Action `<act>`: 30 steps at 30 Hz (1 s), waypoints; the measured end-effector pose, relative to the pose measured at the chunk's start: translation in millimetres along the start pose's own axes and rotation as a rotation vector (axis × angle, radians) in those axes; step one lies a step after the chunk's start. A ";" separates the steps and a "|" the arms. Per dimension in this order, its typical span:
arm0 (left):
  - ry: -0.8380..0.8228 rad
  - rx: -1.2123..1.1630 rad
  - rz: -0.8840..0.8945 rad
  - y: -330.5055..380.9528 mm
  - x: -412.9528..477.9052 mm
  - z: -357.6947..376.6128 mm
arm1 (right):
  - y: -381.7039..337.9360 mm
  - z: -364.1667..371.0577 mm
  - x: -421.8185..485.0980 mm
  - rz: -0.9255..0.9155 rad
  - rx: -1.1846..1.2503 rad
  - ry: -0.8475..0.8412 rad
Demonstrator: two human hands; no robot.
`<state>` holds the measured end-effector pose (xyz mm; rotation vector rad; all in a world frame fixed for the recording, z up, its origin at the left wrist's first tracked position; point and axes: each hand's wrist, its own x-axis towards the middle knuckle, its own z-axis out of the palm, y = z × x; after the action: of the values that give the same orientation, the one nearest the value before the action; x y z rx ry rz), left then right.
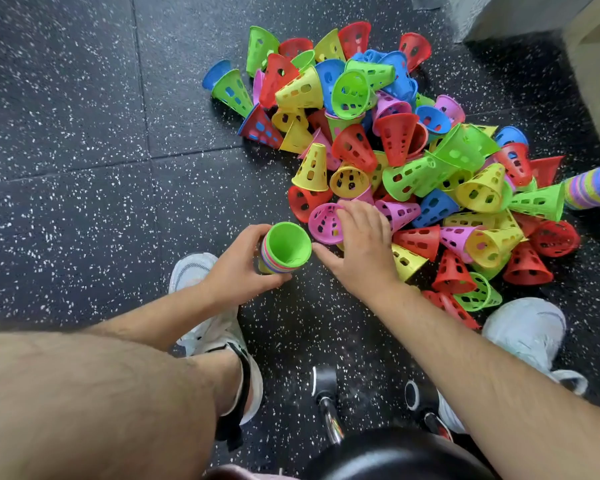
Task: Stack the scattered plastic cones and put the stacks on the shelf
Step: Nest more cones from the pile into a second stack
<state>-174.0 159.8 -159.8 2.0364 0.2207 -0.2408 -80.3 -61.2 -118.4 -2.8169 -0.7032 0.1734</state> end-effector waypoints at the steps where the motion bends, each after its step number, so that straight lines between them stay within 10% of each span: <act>1: 0.009 -0.011 0.007 -1.1 -1.9 0.3 | 2.1 -2.6 -0.6 0.012 0.054 0.064; 7: 0.050 -0.017 0.039 -1.6 -7.7 5.5 | 0.8 -20.9 1.9 -0.052 0.394 0.372; 13: 0.018 0.010 0.092 -0.7 -7.4 7.1 | -30.0 -29.8 -5.2 -0.031 0.589 0.163; 16: 0.012 0.008 0.107 2.1 -8.0 7.2 | -28.9 -23.5 -10.0 -0.034 0.457 -0.062; 30: -0.017 0.060 0.111 1.2 -0.8 9.9 | 20.6 -2.9 -7.7 0.130 0.016 -0.151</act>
<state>-175.1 150.4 -163.0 2.0979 0.0906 -0.1978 -77.2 -83.1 -120.3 -2.8571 -0.5463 0.4155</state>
